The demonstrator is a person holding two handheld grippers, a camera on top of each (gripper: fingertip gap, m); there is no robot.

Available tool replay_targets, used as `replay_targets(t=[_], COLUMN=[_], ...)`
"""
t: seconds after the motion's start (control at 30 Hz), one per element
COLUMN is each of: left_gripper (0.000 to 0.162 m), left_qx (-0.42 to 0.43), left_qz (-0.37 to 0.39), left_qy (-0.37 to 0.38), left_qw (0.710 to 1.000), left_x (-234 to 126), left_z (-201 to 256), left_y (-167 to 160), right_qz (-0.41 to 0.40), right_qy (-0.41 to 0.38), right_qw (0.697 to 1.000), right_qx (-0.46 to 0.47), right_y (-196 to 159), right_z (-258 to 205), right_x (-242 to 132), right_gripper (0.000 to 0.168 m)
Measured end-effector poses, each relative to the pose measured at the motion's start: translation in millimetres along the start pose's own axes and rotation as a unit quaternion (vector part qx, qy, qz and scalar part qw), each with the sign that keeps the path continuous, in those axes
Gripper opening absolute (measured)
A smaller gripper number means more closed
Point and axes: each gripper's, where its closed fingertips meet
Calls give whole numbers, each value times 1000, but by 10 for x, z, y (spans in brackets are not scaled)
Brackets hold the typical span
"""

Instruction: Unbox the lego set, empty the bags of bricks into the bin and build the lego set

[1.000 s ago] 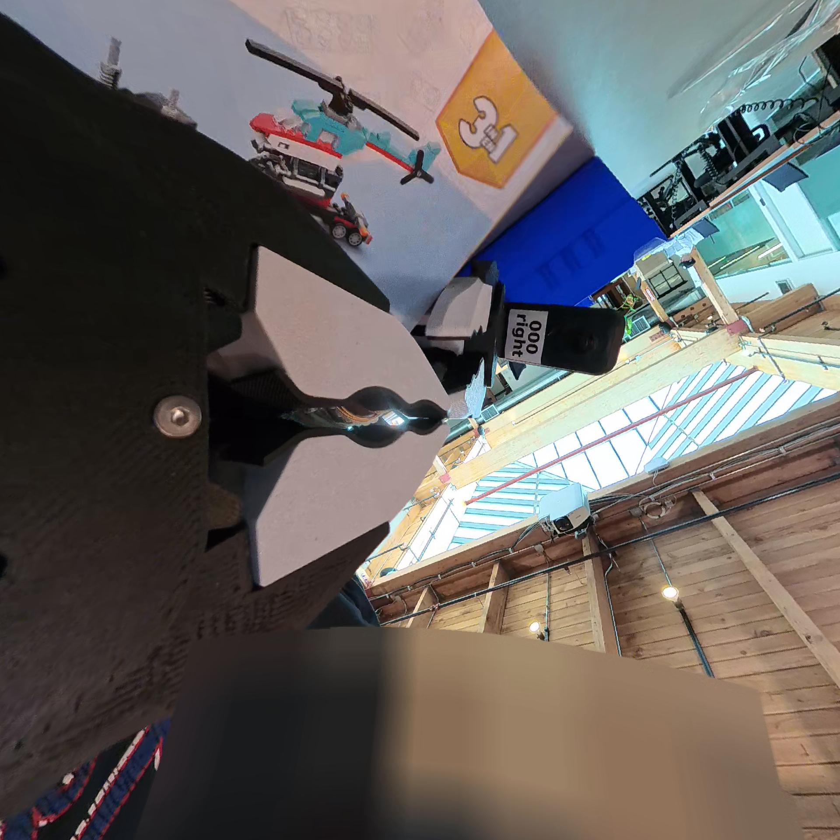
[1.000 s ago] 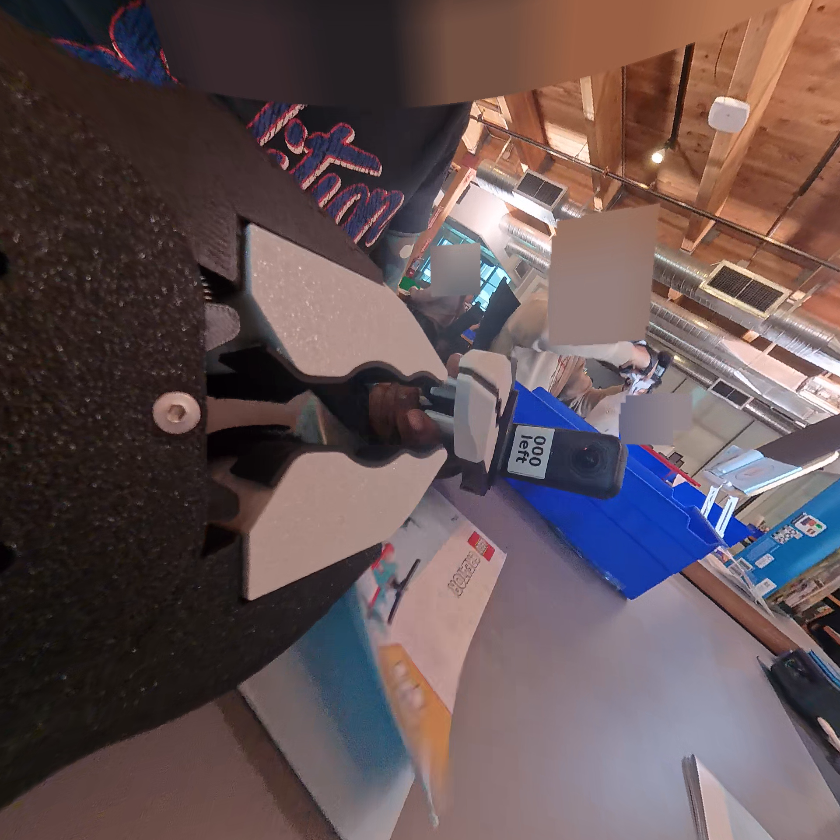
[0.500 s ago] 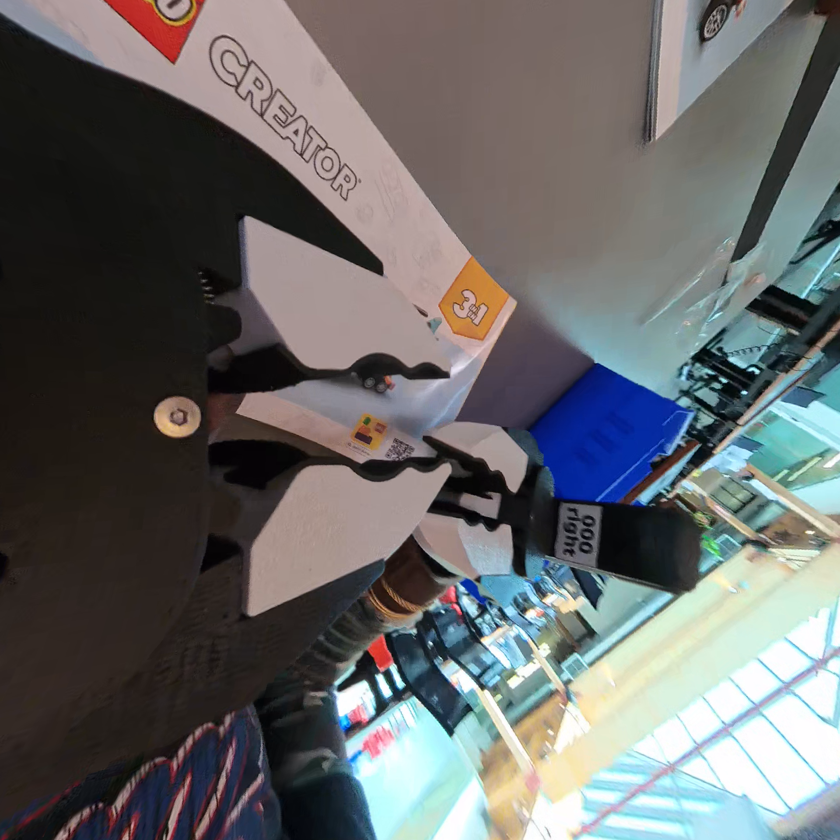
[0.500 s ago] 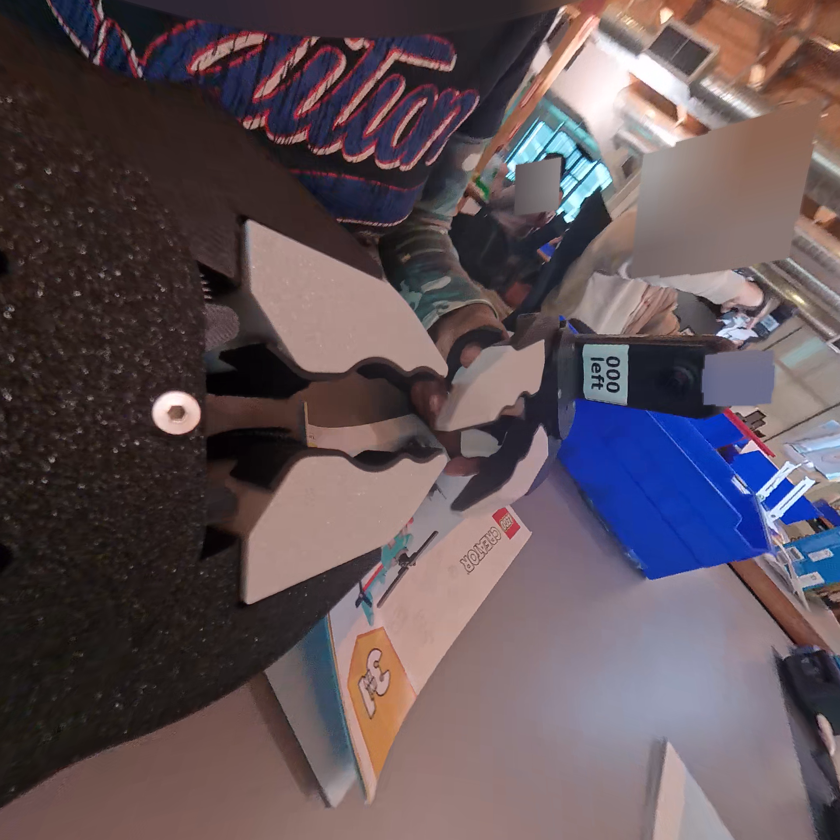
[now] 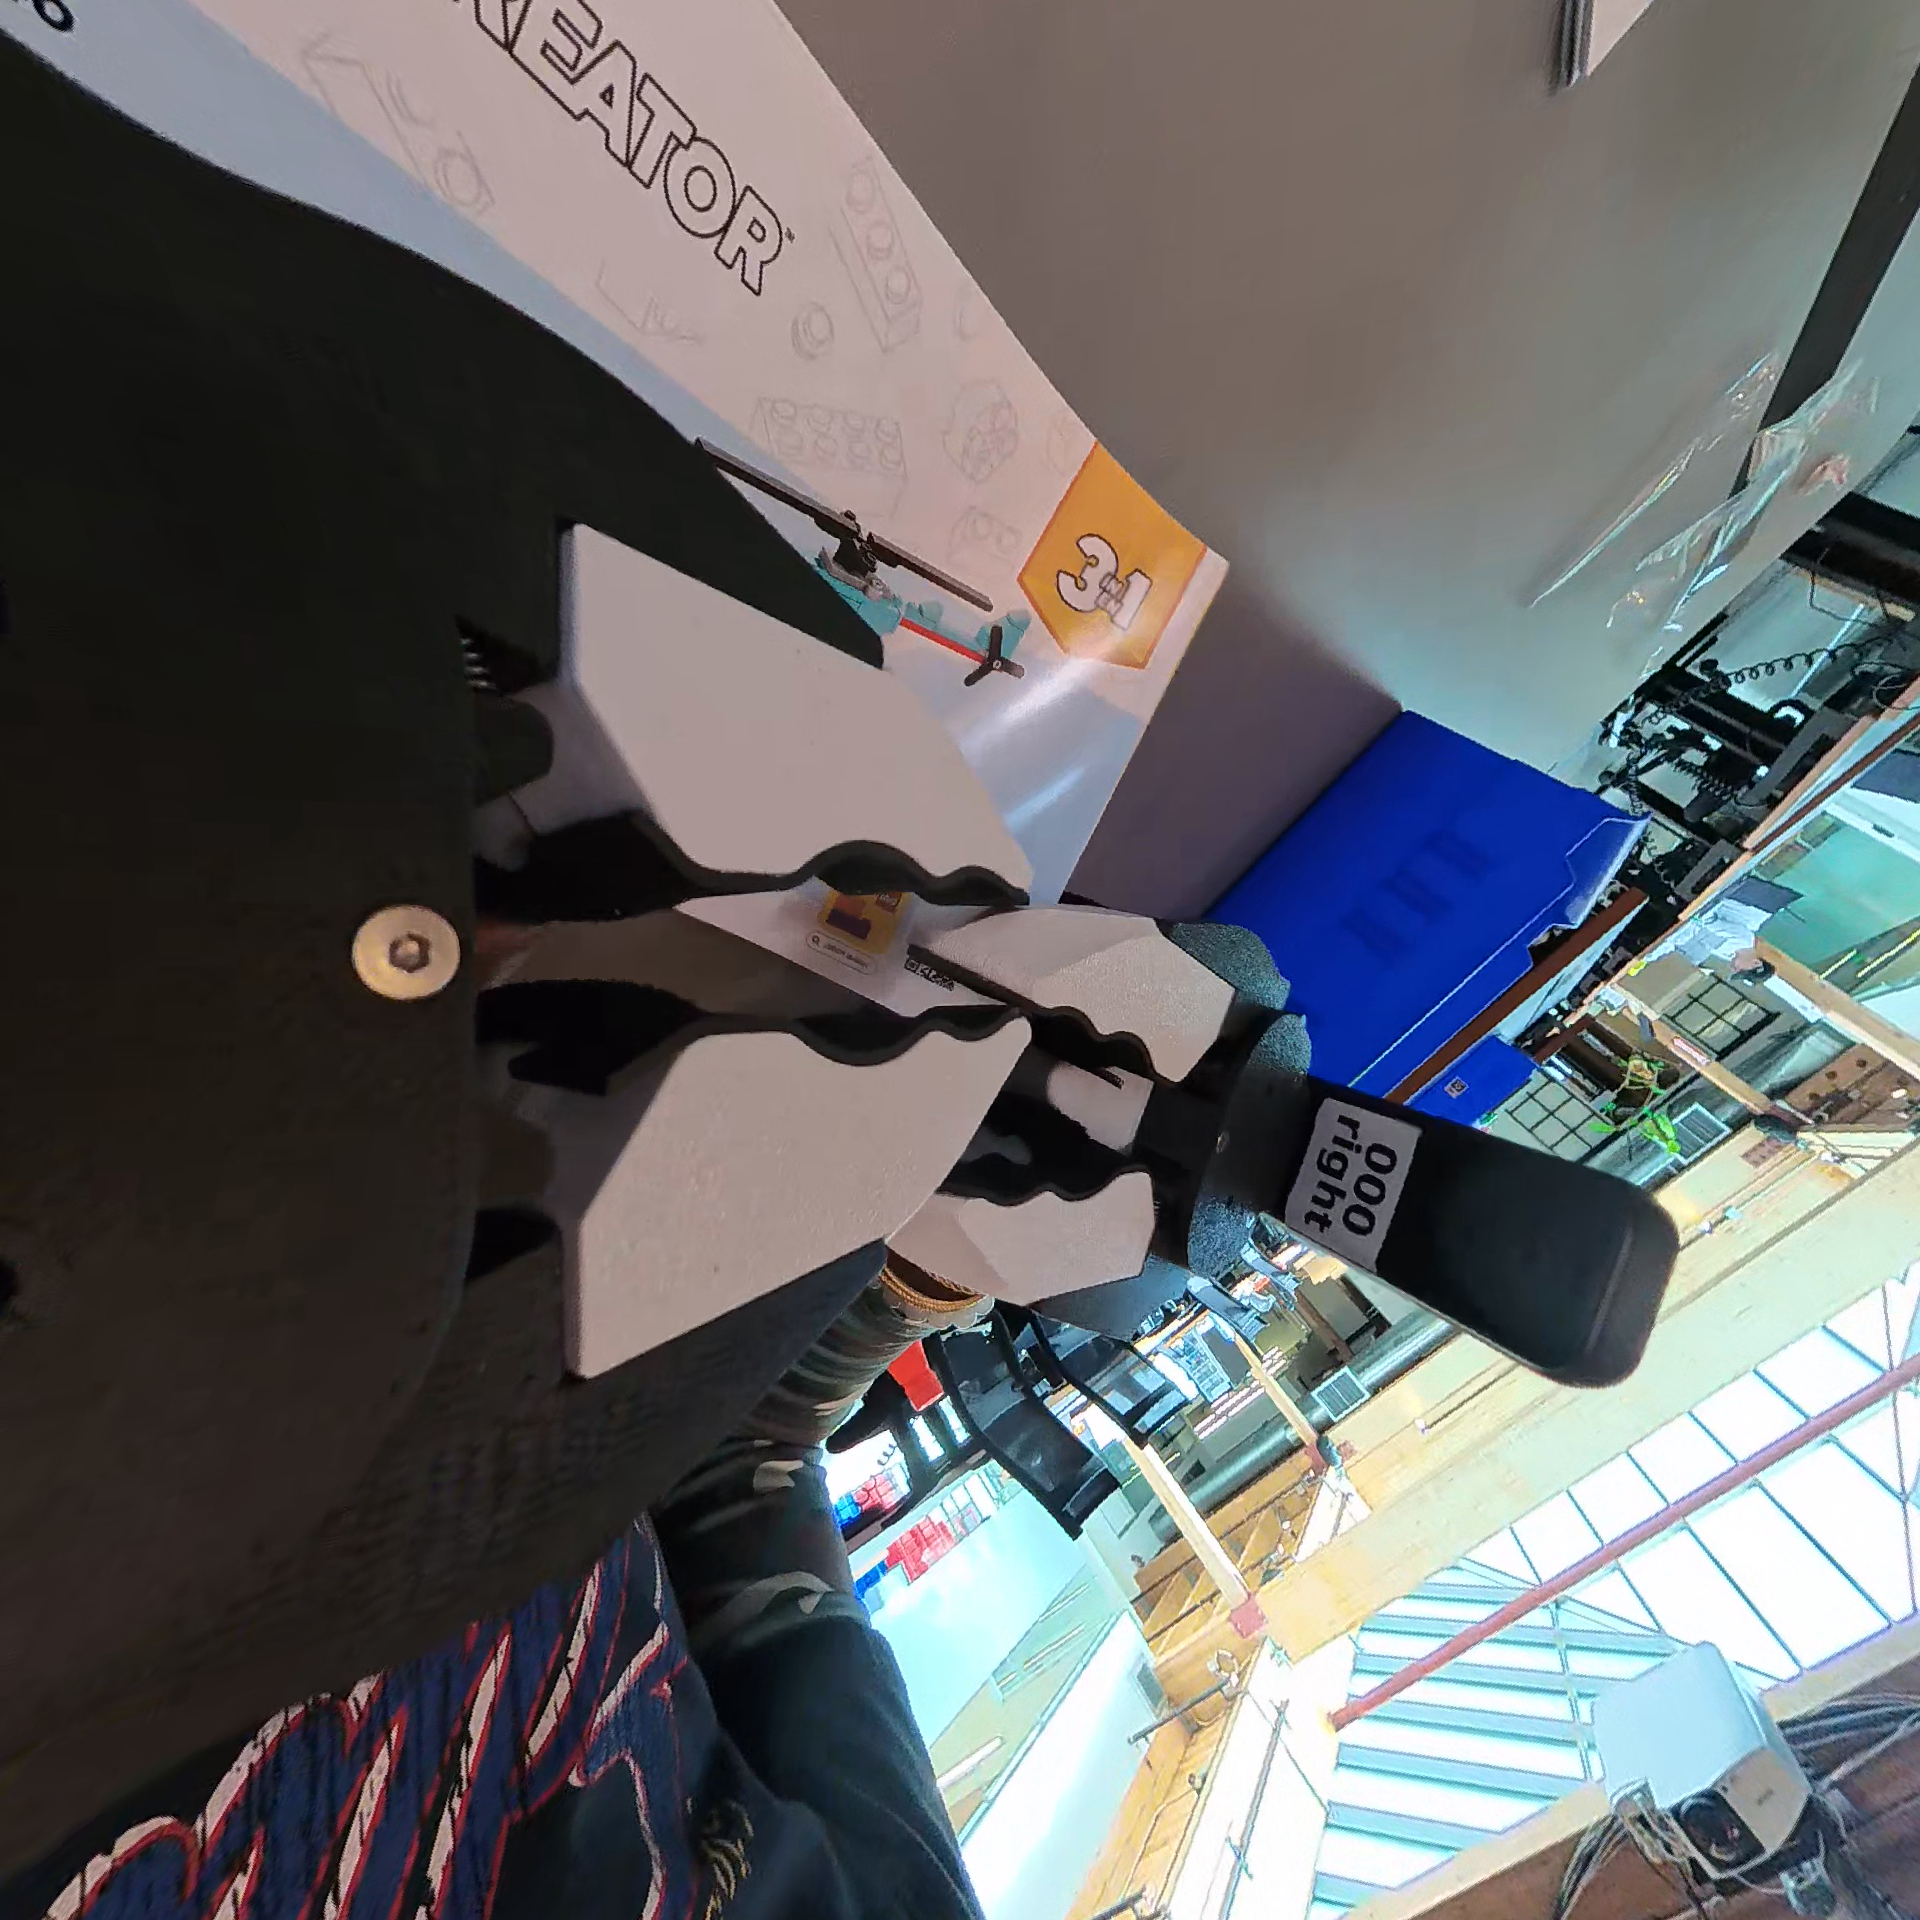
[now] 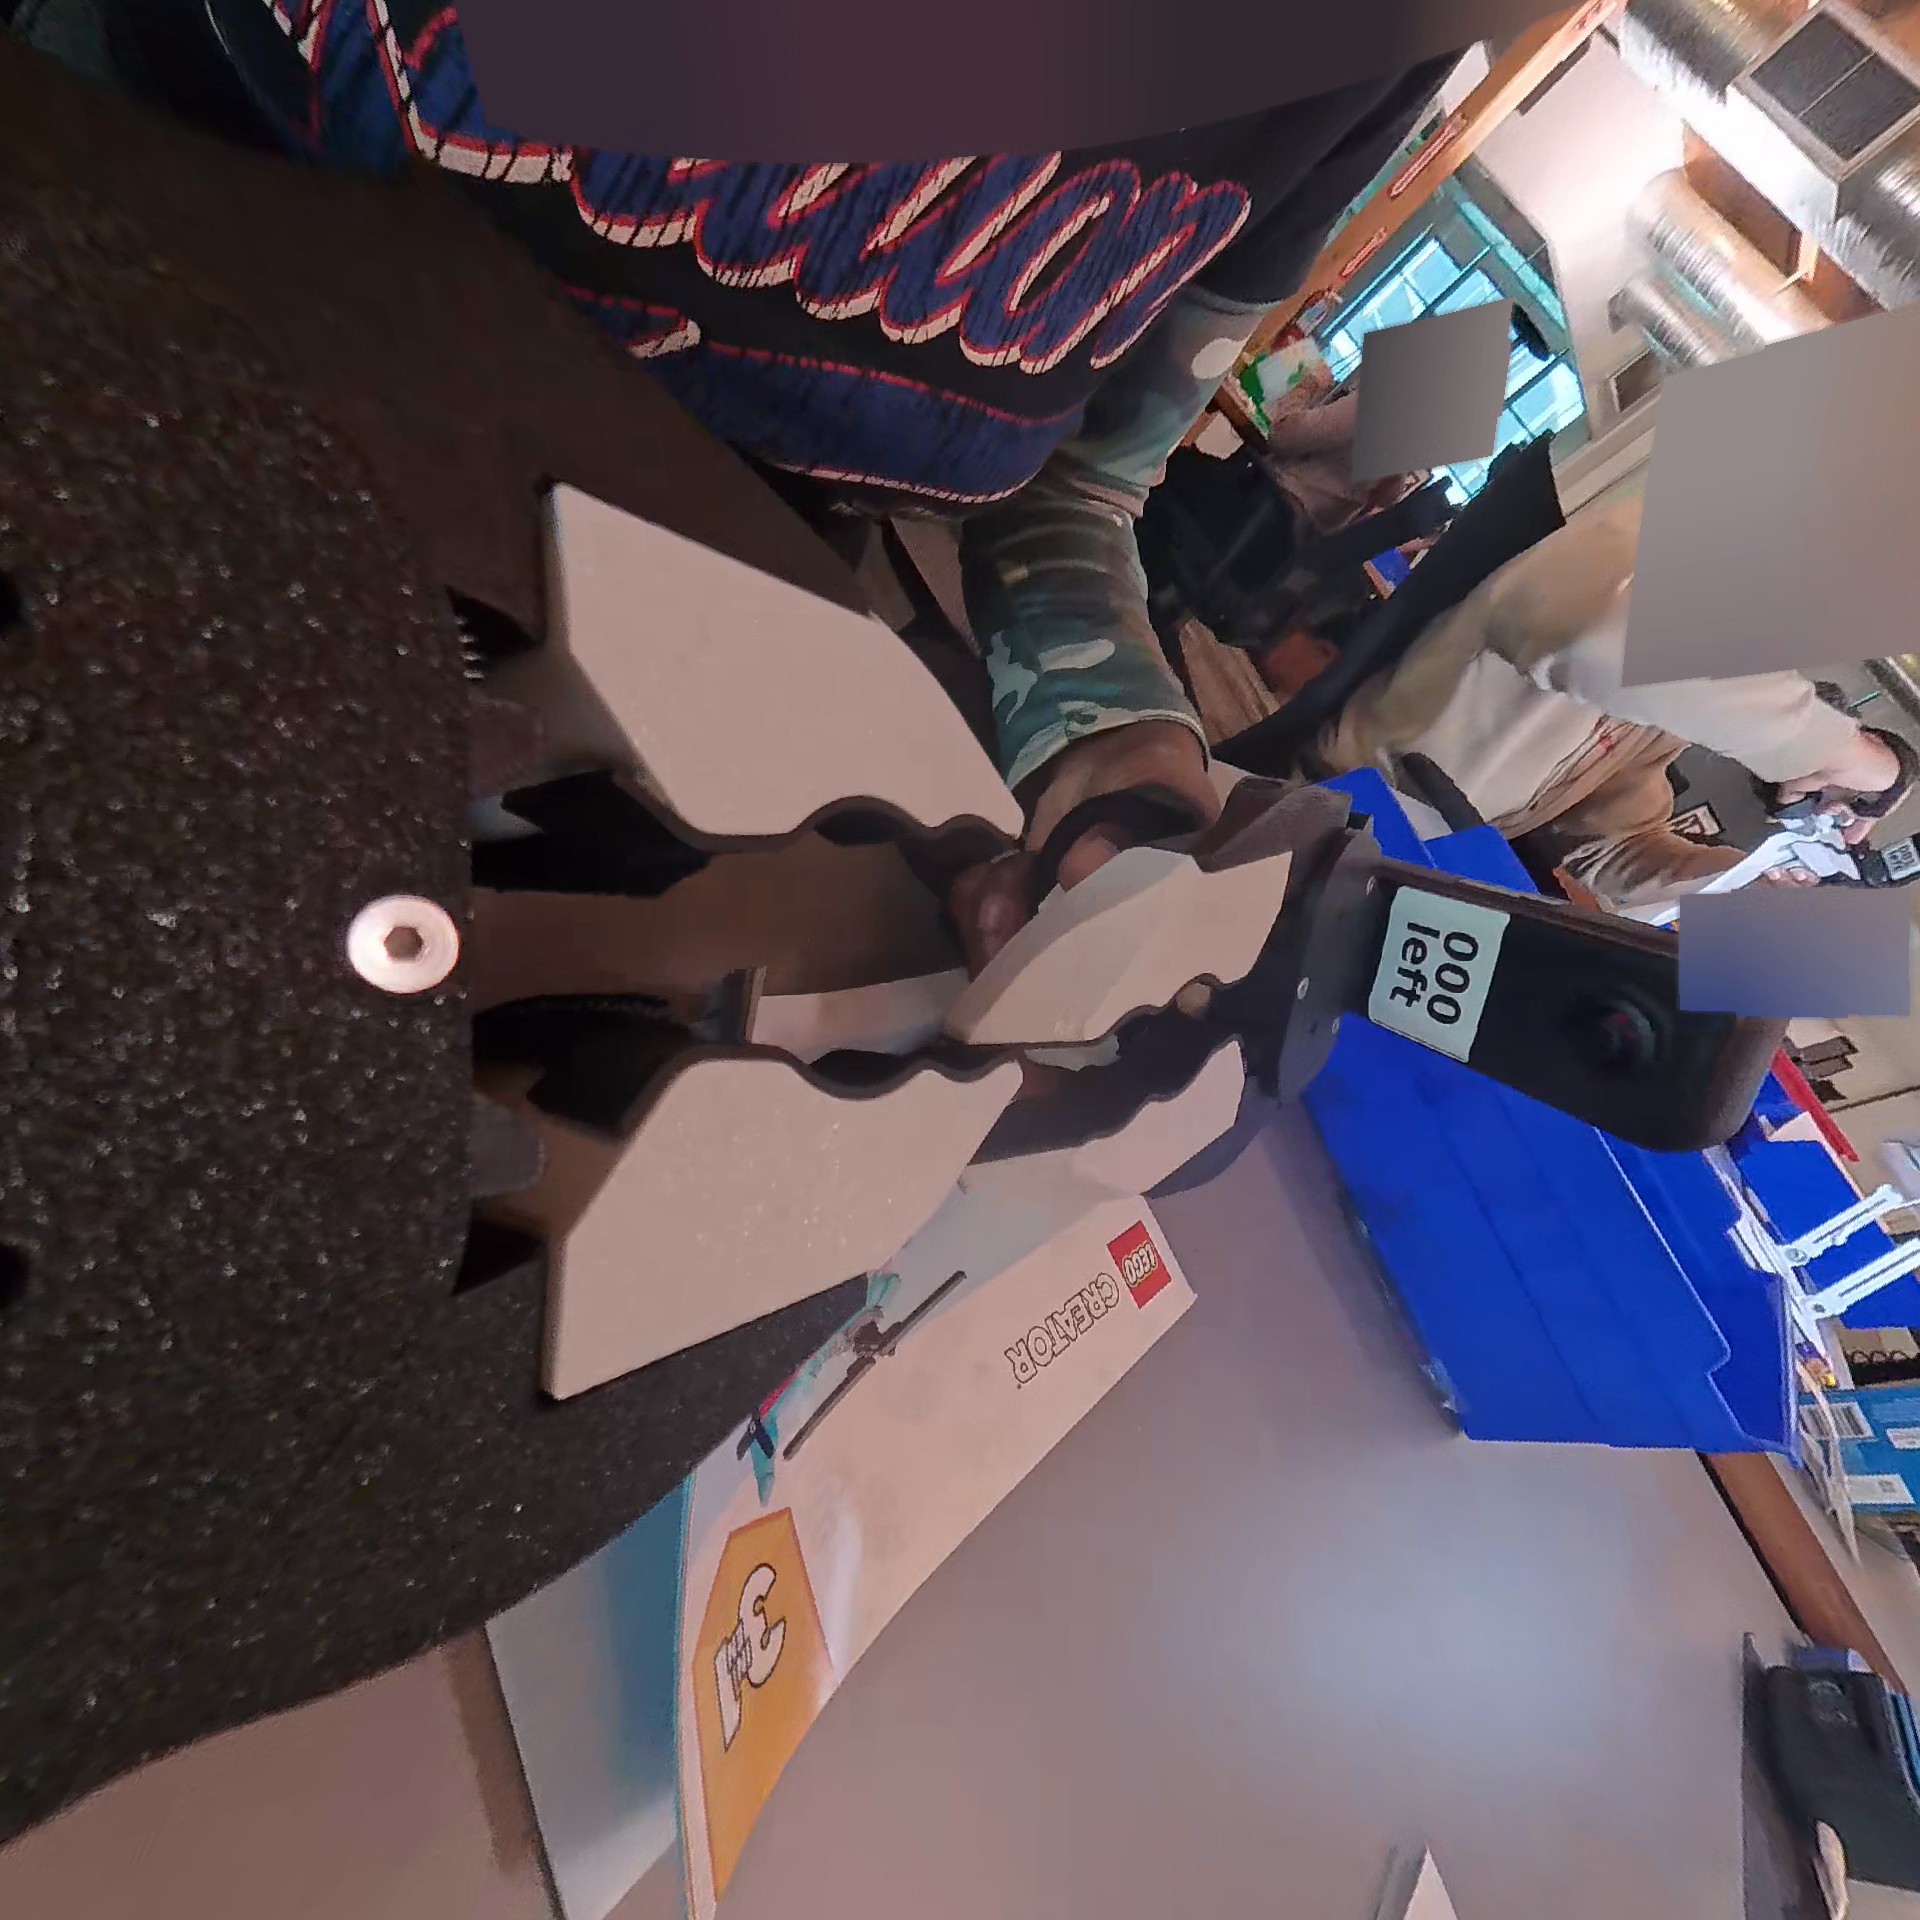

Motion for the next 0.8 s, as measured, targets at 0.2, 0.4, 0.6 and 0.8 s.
replay_targets(t=[0.2, 0.4, 0.6, 0.8], left_gripper=[18, 20, 46, 51], left_qx=[1, -10, 41, 36], left_qz=[-5, 4, -33, -50], left_qy=[-4, -4, 64, 67], left_qw=[1000, 1000, 997, 996], left_x=[-3, -30, -12, 40], left_z=[15, -1, -146, -136], left_y=[-9, 19, -53, -119], right_qz=[-7, 10, 50, 108], right_qy=[2, 10, 35, 124], right_qw=[1000, 1000, 998, 983], right_qx=[-6, 10, 31, 76], right_y=[-14, 27, 124, 277], right_z=[-10, -5, -27, -196], right_x=[-1, -47, -108, -147], right_gripper=[35, 35, 37, 45])
Point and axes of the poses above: each gripper's, where its closed fingertips meet, x out along the fingers, y out of its top, z = x × y across the jaws, and after that the axes turned 8 degrees about x, right-handed
